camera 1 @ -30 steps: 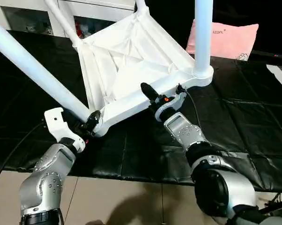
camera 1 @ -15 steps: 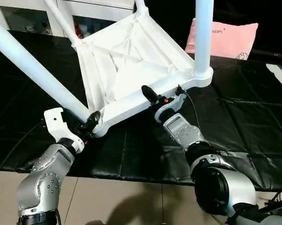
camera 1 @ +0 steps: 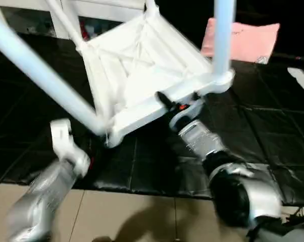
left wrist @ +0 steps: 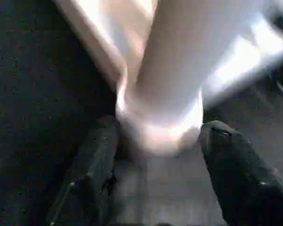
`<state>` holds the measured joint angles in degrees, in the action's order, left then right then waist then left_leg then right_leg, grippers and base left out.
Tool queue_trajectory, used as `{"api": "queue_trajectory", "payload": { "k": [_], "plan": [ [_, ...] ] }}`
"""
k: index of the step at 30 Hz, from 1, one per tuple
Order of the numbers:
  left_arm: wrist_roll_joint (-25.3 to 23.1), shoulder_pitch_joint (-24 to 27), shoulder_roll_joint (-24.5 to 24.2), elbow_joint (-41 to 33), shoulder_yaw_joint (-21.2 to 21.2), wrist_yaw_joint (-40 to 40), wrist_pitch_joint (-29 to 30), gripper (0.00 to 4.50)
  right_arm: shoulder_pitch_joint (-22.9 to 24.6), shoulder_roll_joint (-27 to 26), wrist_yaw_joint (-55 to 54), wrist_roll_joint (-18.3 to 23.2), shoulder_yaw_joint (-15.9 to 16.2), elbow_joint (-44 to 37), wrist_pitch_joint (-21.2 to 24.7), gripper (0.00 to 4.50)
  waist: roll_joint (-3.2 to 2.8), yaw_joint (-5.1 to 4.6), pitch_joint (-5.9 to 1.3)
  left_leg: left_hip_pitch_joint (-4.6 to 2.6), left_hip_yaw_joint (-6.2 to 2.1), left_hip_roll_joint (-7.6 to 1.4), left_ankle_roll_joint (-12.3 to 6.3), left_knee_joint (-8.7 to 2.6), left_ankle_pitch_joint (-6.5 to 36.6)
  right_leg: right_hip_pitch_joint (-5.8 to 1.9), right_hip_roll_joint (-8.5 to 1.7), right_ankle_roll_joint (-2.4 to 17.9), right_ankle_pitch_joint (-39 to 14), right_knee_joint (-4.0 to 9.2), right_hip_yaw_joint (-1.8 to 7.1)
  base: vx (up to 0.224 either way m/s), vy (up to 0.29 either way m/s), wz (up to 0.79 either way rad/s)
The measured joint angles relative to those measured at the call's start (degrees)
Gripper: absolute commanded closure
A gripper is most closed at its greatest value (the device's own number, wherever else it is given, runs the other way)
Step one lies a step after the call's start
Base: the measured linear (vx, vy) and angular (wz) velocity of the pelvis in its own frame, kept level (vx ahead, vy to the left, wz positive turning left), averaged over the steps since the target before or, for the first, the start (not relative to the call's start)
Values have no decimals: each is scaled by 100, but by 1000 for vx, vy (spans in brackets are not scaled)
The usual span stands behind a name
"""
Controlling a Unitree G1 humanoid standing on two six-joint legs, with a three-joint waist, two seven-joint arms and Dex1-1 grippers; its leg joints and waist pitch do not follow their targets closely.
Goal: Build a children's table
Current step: Flip table
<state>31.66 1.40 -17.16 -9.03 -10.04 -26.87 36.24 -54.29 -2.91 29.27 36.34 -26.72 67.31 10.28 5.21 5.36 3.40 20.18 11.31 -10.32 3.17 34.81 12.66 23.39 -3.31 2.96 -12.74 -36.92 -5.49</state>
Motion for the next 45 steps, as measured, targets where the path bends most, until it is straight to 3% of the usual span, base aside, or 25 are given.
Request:
{"api": "queue_trajectory", "payload": {
  "k": [3, 11, 18, 23, 31, 36, 45],
  "plan": [
    [66, 353, -237, -209, 131, -396, 80, 77, -44, 98, -53, -42, -38, 0, -73, 257, -1, 26, 3, -1, 0, -9, 9, 0, -7, 2, 0, 10, -7, -11, -8, 0, 0, 0],
    [131, 300, -303, -395, -64, -520, -154, 24, 17, 367, -171, -272, 56, -203, -251, 257, 8, 46, 8, -6, -1, -11, 7, 0, -47, -3, 0, 12, 20, -16, -10, 0, 0, 0],
    [-12, 82, -404, -617, 38, -525, -392, 0, 404, 393, -733, -427, 190, -1151, -355, 257, 2, 58, 9, -8, -1, -9, 9, 0, -59, -10, 0, 5, 34, -13, -8, 0, 0, 0],
    [-160, -69, -738, -933, 481, -754, -245, 0, 1132, 352, -1306, -592, 348, -2644, -291, 257, -19, 108, 9, -18, 0, -6, 12, -2, -61, -23, -1, -2, 36, -11, 0, 0, 0, 0],
    [-130, -461, -900, -1276, 561, -768, -22, 0, 1632, 698, -1732, -1373, 886, -4042, -168, 257, -16, -25, 4, -21, -7, -5, 59, -4, -78, -30, 3, -19, 55, -12, 1, 0, 0, 0],
    [69, -908, -930, -1556, 481, -720, 89, 0, 1903, 957, -2284, -1992, 1351, -4946, 234, 257, -12, -15, 1, -19, -11, -5, 68, -5, -101, -31, 4, -43, 59, -12, 2, 0, 0, 0],
    [117, -907, -829, -1604, 575, -648, 161, 0, 2081, 1042, -2759, -2691, 1617, -5341, 294, 259, 2, -4, -4, -7, -12, -5, 70, -3, -115, -42, 4, -55, 58, -11, 7, 0, 0, 0]
  ]
}}
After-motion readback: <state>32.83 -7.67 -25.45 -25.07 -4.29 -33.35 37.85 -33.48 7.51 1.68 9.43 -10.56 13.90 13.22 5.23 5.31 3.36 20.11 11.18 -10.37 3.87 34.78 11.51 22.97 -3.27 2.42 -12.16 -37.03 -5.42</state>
